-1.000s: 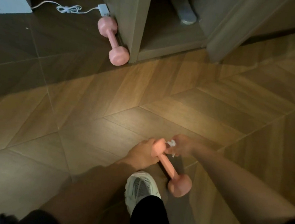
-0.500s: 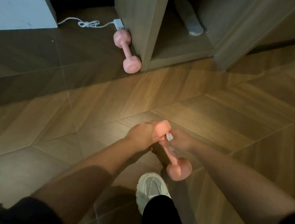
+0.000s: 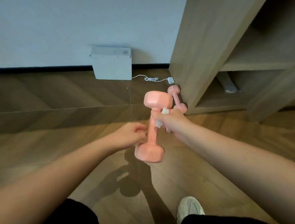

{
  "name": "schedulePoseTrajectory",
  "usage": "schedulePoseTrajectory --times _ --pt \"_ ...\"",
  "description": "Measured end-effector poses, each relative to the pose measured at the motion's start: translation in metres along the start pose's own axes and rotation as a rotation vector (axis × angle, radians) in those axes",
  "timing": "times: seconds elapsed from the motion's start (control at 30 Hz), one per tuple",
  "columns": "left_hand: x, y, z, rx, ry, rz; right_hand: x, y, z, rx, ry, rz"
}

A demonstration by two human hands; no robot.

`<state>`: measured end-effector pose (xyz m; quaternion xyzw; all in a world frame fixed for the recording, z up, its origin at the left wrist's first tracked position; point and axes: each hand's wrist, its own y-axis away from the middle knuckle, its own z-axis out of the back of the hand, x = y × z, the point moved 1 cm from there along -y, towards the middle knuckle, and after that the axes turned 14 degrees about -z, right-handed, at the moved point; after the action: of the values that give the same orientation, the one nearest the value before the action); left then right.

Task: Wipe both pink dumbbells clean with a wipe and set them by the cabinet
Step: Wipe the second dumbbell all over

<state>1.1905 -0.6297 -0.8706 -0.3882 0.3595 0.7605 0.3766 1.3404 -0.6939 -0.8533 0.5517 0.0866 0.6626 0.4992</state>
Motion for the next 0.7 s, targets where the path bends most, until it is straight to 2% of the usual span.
schedulePoseTrajectory --times 0.17,0.33,0.43,0.57,0.7 --pt "-0.012 0.029 0.011 -0.196 0.304 0.032 0.024 0.043 -0.029 0.004 -0.036 -0.009" --pt "0.002 0.041 -0.001 -0.267 0.338 0.023 0.009 0.08 -0.029 0.107 -0.038 -0.087" --pt "0.013 0.053 -0.002 -0.359 0.384 0.058 0.006 0.095 -0.011 0.061 -0.194 -0.083" --pt "0.013 0.068 0.004 -0.459 0.211 0.041 0.009 0.11 0.006 0.001 -0.411 -0.033" --pt "0.007 0.087 -0.001 -0.489 0.211 -0.002 0.002 0.124 0.009 -0.006 -0.142 0.192"
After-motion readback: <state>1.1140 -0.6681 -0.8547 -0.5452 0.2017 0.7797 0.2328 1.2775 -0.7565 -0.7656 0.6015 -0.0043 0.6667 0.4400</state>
